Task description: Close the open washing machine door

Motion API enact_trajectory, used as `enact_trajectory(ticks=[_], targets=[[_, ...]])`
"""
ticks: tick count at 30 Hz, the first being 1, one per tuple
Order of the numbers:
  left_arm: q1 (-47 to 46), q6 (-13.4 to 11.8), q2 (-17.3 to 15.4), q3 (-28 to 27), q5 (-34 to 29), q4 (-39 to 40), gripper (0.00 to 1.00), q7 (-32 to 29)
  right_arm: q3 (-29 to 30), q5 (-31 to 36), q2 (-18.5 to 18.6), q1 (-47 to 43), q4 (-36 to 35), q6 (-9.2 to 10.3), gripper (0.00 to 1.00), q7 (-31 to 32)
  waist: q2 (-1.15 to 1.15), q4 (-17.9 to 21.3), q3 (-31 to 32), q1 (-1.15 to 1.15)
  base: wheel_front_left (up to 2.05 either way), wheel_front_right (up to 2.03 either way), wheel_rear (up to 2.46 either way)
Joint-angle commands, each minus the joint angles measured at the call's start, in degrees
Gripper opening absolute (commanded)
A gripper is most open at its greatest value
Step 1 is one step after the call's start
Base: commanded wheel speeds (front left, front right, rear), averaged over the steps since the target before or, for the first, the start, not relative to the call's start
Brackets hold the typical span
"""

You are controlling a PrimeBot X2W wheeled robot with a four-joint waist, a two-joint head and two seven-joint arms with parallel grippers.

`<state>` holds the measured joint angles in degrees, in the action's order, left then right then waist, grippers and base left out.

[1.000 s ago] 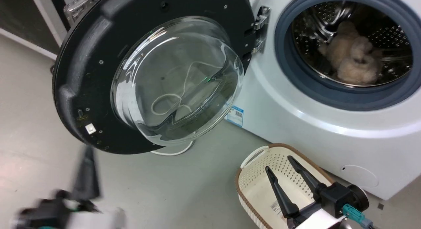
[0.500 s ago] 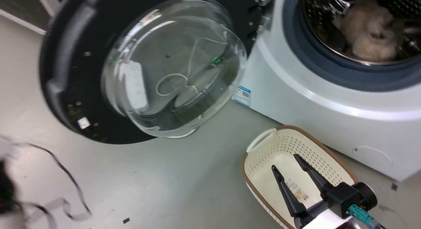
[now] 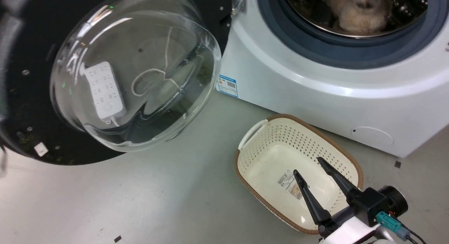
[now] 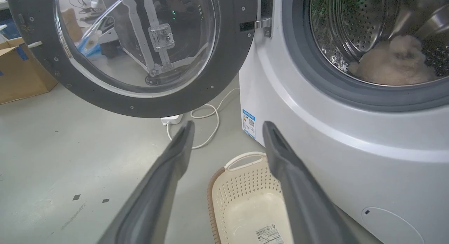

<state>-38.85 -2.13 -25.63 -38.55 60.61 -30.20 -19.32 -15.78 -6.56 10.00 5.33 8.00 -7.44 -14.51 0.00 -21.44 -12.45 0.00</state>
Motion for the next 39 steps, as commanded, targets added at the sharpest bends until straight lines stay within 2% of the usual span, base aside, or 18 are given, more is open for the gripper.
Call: enact_trajectory(ticks=[1, 4, 13, 19, 24, 31, 32, 34, 35, 36, 37, 39], targets=[[-2.0, -0.4, 0.6, -1.0, 2.9, -1.5, 0.00, -2.7, 0.0, -0.3, 0.4, 0.7, 0.0, -0.05, 1.00, -0.4, 0.00, 0.3, -0.3, 0.00, 0.00, 0.00, 0.00], [-2.4, -0.2, 0.8, -1.3, 6.1, -3.2, 0.00, -7.8, -0.1, -0.4, 0.7, 0.8, 0.1, -0.05, 1.00, -0.4, 0.00, 0.6, -0.4, 0.00, 0.00, 0.00, 0.00], [1.4, 3.0, 3.1, 1.7, 10.5, -2.1, 0.00, -20.5, 0.3, -1.5, 0.1, 1.1, 0.3, -0.05, 1.00, -0.4, 0.00, 0.7, 0.6, 0.00, 0.00, 0.00, 0.00], [5.0, 2.6, 4.9, 2.1, 13.7, 1.7, 0.00, -27.8, 0.7, -1.8, -0.8, 0.8, 1.4, -0.05, 1.00, -0.5, 0.00, 0.8, 3.0, 0.00, 0.00, 0.00, 0.00], [9.8, 2.4, 7.1, 4.2, 15.0, 8.2, 0.00, -33.9, 3.0, -2.8, -1.8, 0.9, 1.7, -0.05, 1.00, -0.5, 0.00, 1.4, 5.8, 0.00, 0.00, 0.00, 0.00], [17.8, -0.8, 13.2, 8.0, 17.1, 20.1, 0.00, -41.5, 7.0, -2.8, -2.0, 1.1, 1.5, -0.05, 1.00, -0.5, 0.00, 2.5, 9.5, 0.00, 0.00, 0.00, 0.00], [21.2, -2.4, 16.5, 9.1, 18.2, 24.7, 0.00, -43.4, 8.5, -2.8, -2.3, 0.9, 1.3, -0.05, 1.00, -0.5, 0.00, 3.5, 10.4, 0.00, 0.00, 0.00, 0.00], [22.3, -2.8, 17.6, 9.4, 18.6, 26.1, 0.00, -43.8, 8.9, -2.7, -2.5, 0.8, 1.2, -0.05, 1.00, -0.5, 0.00, 4.0, 10.6, 0.00, 0.00, 0.00, 0.00], [24.8, -3.6, 19.5, 10.2, 19.5, 28.9, 0.00, -44.6, 9.2, -2.5, -2.7, 0.7, 1.1, -0.05, 1.00, -0.5, 0.00, 5.2, 10.8, 0.00, 0.00, 0.00, 0.00], [24.8, -3.6, 19.5, 10.2, 19.5, 28.9, 0.00, -44.6, 9.2, -2.5, -2.7, 0.7, 1.1, -0.05, 1.00, -0.5, 0.00, 5.2, 10.8, 0.00, 0.00, 0.00, 0.00], [27.4, -4.5, 21.1, 11.2, 20.6, 31.8, 0.00, -44.9, 9.4, -2.5, -2.9, 0.7, 1.0, -0.05, 1.00, -0.5, 0.00, 6.5, 10.7, 0.00, 0.00, 0.00, 0.00], [28.6, -5.0, 21.7, 11.9, 21.2, 33.2, 0.00, -44.8, 9.6, -2.4, -2.8, 0.7, 0.9, -0.05, 1.00, -0.5, 0.00, 7.1, 10.5, 0.00, 0.00, 0.00, 0.00]])
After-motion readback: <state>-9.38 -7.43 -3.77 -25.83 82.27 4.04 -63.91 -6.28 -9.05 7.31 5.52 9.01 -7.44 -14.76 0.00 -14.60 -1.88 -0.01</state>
